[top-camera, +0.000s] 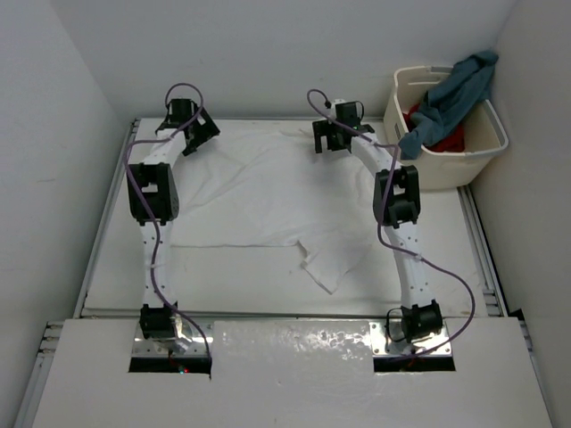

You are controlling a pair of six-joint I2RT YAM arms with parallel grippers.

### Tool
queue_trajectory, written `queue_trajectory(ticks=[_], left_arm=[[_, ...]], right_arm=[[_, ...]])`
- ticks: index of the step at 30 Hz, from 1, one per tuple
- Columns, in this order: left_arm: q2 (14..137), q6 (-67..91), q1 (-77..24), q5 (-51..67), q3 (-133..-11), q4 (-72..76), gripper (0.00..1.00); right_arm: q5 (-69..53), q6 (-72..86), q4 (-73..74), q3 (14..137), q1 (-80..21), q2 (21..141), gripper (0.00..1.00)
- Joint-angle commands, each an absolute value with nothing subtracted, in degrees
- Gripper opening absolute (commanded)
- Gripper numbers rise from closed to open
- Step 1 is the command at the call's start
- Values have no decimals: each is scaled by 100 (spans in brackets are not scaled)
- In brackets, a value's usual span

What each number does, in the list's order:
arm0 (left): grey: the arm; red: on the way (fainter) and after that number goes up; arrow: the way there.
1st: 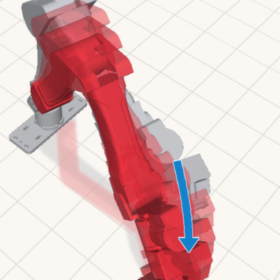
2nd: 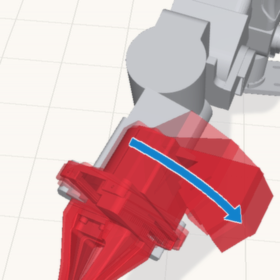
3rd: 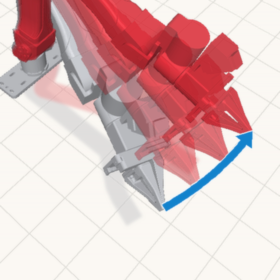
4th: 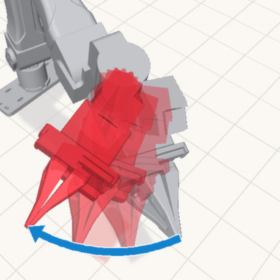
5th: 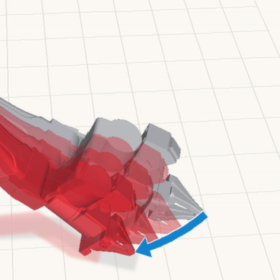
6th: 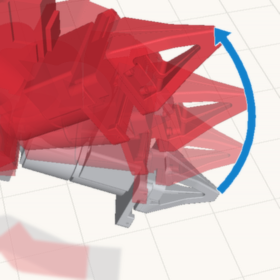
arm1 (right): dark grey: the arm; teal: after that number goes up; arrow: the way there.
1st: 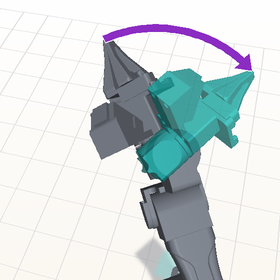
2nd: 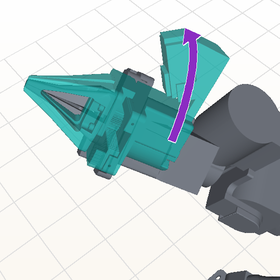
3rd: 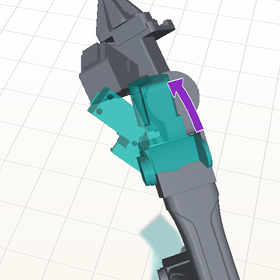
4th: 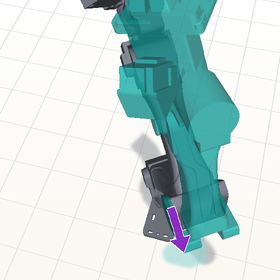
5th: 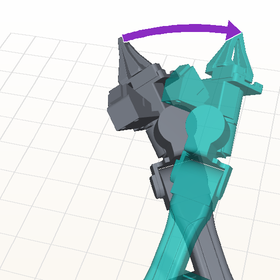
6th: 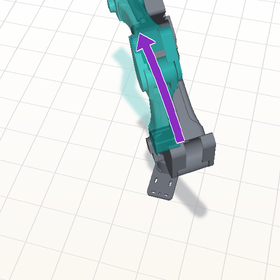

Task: Fold and stack the t-shirts
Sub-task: Flatten out the tshirt

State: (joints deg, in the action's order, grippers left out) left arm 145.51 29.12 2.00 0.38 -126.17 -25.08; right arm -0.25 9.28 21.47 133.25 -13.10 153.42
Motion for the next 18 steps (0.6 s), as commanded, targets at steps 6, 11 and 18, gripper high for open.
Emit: queue_trajectory(ticks=[6, 11, 18], left_arm=[[12634, 2426, 237, 62, -12605, -2881, 100], [10910, 2654, 237, -921, -10410, -3006, 100], [8369, 4190, 272, -1555, -6920, -3392, 100]], right_arm=[[-774, -217, 2801, 12369, -1494, 12951, 99], [122, -413, 2936, 10358, -1915, 11315, 99], [1397, -623, 2768, 6506, -3303, 8809, 99]])
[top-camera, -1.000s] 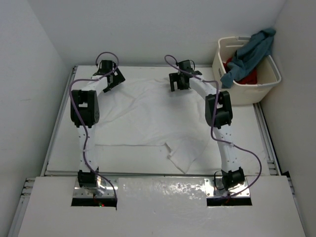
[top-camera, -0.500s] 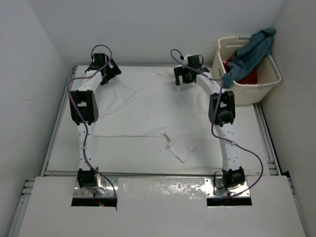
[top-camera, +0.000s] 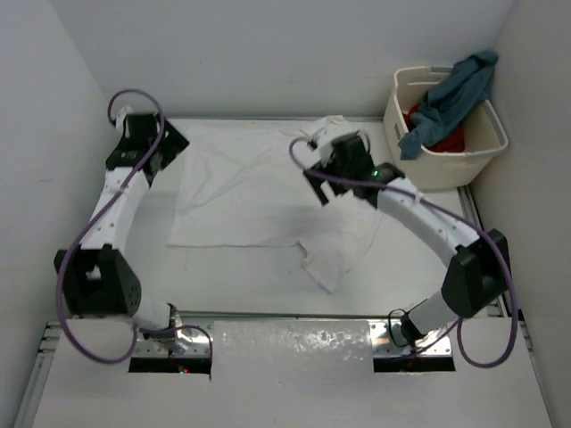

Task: Fold and stack the t-shirts
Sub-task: Flatten out the tshirt, then grap the side of the flattened tshirt closest away from the robot with both arms

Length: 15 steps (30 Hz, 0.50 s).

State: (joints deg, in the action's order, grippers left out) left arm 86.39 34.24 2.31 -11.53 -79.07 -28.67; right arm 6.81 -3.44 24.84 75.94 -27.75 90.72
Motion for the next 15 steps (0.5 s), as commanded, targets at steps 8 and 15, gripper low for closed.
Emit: queue_trajectory(ticks=[8, 15], left_arm=[[7251, 4754, 413, -1705, -4581, -3613, 100], [7304, 4843, 580, -1617, -3622, -2971, 86]], right_arm=[[143, 149, 2865, 4590, -3937, 6963, 99], [35, 123, 3199, 4263, -4008, 6688, 99]])
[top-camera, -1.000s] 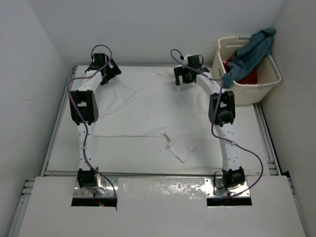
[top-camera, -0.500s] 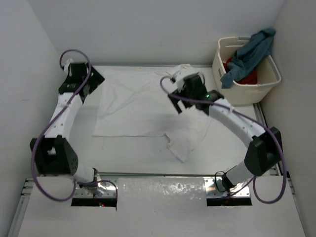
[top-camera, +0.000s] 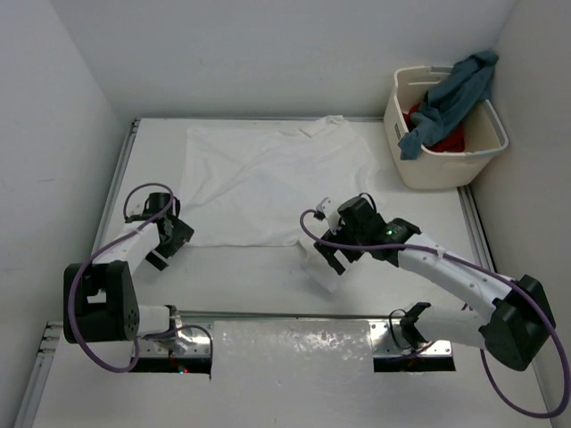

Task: Fold and stack the t-shirts
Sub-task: Grap the side of the flattened tshirt closest away from the robot with both arms

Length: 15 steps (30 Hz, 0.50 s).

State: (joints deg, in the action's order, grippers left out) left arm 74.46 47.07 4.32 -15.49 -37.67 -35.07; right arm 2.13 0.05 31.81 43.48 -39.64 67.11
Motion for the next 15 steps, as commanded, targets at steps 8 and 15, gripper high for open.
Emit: queue_trajectory(ticks=[8, 15], left_arm=[[7391, 4913, 729, -1679, -3410, -2331, 74], [7742, 4939, 756, -1714, -3472, -1899, 57]], right_arm=[[-193, 97, 3225, 4008, -4113, 6715, 99], [-141, 88, 3182, 3981, -4271, 6750, 99]])
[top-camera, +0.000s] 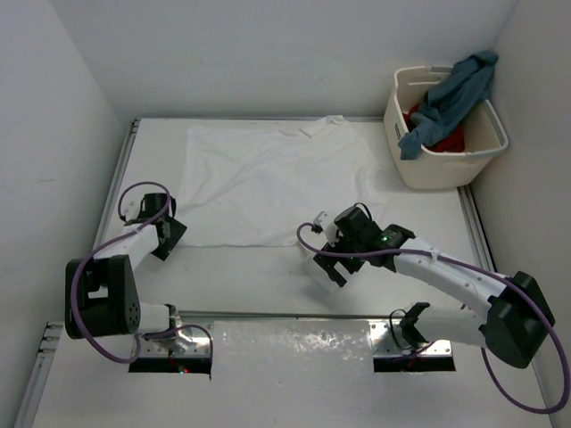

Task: Fold and stack the t-shirts
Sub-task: Grap the side of the flattened tshirt closest away from the robot with both arms

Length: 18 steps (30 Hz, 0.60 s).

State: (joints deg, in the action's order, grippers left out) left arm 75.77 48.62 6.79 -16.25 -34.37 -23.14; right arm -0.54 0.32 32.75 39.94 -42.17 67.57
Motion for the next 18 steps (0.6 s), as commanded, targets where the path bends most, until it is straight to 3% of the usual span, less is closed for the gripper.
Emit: queue_trajectory(ticks=[1, 5, 6, 8, 14, 18], left_arm=[[7813, 4913, 747, -1688, -3480, -1855, 54], [8129, 4922, 756, -1635, -3489, -1898, 33], [8156, 4939, 756, -1643, -3454, -1890, 14], [8148, 4983, 756, -1617, -3419, -1916, 0], [8156, 4931, 756, -1617, -3463, -1951, 0], [8130, 4904, 756, -1713, -3524, -2048, 0]], right_arm=[[-167, 88, 3164, 3981, -4289, 6767, 99], [-211, 88, 3103, 3964, -4385, 6899, 99], [-228, 62, 3085, 3955, -4438, 6943, 99], [-185, 35, 3006, 3938, -4710, 7092, 99], [-9, -369, 2796, 3937, -5317, 7689, 94], [62, -334, 2672, 3964, -5317, 8191, 74]])
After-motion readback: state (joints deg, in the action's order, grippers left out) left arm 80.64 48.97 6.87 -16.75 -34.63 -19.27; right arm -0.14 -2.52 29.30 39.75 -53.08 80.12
